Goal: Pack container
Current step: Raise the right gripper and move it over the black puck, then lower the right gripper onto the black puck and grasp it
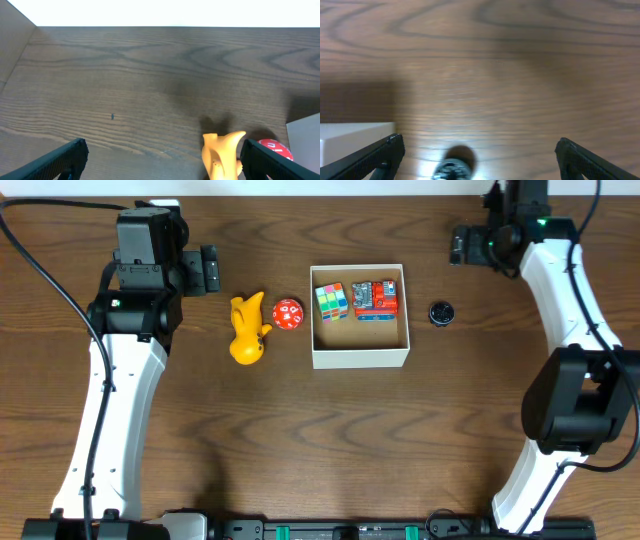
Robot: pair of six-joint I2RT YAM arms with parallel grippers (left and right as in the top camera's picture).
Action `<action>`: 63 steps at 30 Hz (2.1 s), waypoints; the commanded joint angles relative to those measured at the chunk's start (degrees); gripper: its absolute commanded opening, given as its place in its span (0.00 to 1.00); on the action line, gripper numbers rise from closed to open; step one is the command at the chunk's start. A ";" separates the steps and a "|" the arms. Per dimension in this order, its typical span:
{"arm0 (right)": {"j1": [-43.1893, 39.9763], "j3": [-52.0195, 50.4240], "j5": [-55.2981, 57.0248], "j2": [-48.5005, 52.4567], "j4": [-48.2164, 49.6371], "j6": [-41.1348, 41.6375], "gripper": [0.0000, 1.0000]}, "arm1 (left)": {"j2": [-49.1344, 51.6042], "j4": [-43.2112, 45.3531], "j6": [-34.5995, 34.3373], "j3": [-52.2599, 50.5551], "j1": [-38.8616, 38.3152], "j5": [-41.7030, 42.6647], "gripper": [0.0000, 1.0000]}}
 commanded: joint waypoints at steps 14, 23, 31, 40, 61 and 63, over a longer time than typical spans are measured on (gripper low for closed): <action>0.22 -6.60 -2.80 1.55 -1.79 -1.77 0.99 | -0.35 -0.13 0.33 1.07 0.28 -0.63 0.98; 5.03 -10.97 -5.70 3.76 2.86 -1.81 0.99 | -0.35 -0.11 0.33 1.07 0.28 -0.63 0.98; 7.63 -10.99 -1.62 3.85 3.56 -1.75 0.99 | -0.35 -0.11 0.33 1.07 0.28 -0.63 0.98; 7.69 -11.02 0.55 3.89 3.34 -1.57 0.99 | -0.35 -0.13 0.33 1.07 0.28 -0.63 0.98; 7.58 -11.02 0.57 7.32 4.44 -1.55 0.99 | -0.35 -0.13 0.33 1.07 0.28 -0.63 0.98; 7.58 -11.02 0.59 7.82 4.70 -1.57 0.99 | -0.35 -0.13 0.33 1.07 0.28 -0.63 0.98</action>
